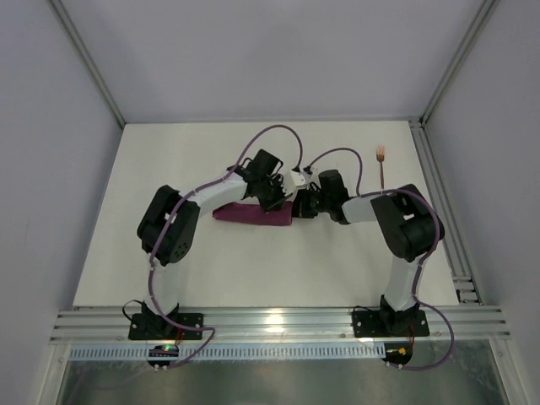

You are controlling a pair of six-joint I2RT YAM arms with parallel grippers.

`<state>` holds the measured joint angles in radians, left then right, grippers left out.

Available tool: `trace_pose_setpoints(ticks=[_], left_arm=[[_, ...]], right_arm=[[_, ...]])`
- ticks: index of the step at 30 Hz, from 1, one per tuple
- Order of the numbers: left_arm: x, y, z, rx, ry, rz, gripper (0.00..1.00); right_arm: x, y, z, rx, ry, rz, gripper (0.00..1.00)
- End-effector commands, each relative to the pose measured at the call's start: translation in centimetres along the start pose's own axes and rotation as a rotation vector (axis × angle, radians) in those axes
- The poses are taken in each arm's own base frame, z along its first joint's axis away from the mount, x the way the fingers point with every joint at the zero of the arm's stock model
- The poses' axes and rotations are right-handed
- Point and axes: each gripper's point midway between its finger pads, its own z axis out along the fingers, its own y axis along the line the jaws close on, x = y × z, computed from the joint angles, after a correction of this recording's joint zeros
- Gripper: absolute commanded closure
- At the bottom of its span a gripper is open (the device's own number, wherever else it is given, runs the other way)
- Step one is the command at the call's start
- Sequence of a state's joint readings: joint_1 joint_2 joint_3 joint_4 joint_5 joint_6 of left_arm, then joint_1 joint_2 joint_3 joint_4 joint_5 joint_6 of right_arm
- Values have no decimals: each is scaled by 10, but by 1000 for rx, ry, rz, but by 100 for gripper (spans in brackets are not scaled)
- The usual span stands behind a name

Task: Fold the napkin into a case and place the utensils inside
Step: Smooth out the smaller rectangle-folded napkin at the center of the board.

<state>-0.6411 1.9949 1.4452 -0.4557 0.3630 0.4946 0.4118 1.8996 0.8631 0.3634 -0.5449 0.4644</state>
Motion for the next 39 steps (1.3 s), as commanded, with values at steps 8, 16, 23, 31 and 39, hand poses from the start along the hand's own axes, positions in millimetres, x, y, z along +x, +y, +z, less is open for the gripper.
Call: trace_pose_setpoints(ticks=[8,16,23,31,39], left_arm=[[18,6,22,14,68,-26,100],[23,6,29,17,78,-45,99],[23,1,27,36,70,-44,86],[21,1,27,34,61,-51,79],[20,-4,24,43,44,-57,76]], right_arm=[[-5,7,-16,48,-13,-40,80],[-13,4,-40,159,-24,-70,73],[-14,-1,-53,207,-42,-85,57],[-28,14,-57,98,-158,-34,49],[-22,4,-54,106,-204,27,49]])
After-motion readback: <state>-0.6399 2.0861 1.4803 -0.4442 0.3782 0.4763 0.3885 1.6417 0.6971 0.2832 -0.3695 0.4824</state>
